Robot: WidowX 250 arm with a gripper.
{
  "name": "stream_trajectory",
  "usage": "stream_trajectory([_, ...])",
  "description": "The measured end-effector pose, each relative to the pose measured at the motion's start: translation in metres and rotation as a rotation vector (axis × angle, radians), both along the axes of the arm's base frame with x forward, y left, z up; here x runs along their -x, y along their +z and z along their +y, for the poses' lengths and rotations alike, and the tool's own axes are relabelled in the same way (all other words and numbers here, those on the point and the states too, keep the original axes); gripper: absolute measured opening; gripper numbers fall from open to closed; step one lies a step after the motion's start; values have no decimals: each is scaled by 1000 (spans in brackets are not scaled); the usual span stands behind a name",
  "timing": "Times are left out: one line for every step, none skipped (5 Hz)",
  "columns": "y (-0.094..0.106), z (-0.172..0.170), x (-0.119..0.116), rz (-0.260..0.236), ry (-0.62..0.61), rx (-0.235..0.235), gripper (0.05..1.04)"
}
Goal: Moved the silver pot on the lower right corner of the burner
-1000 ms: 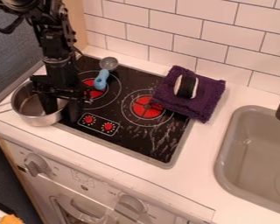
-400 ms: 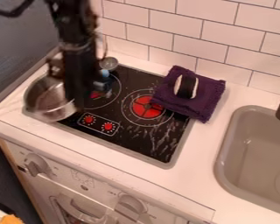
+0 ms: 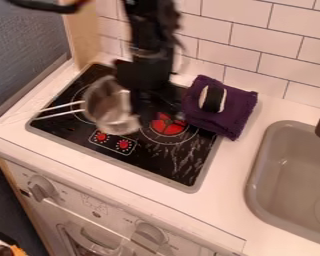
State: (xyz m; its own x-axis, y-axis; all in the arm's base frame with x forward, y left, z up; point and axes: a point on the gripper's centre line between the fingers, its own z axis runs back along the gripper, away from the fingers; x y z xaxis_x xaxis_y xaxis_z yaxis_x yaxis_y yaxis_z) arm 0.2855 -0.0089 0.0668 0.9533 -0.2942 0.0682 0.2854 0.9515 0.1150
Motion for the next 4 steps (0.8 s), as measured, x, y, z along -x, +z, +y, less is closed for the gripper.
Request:
stream_trajectory([-14,-30,0,39,-111,-11,80])
stream_trajectory([-28,-47,3,65,-164,-22,80])
stream_trajectory([-41,-50,7,106,-180,-37,128])
stream_trajectory([-41,-50,8,114,-195,-39,317])
